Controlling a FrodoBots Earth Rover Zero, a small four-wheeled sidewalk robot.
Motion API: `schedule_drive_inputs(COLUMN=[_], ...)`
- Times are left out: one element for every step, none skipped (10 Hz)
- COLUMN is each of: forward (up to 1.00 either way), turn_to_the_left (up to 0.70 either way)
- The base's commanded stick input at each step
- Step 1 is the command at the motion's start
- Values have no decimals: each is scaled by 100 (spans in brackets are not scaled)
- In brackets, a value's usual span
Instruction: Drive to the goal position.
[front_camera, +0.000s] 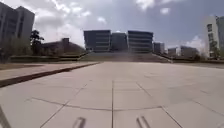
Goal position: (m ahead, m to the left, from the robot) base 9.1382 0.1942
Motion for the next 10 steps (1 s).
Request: schedule_drive_inputs(forward=[100, 100, 100, 100, 100, 100, 100, 100, 100, 100], turn_to_the_left=[0, 0, 0, 0, 0, 0, 0, 0, 0, 0])
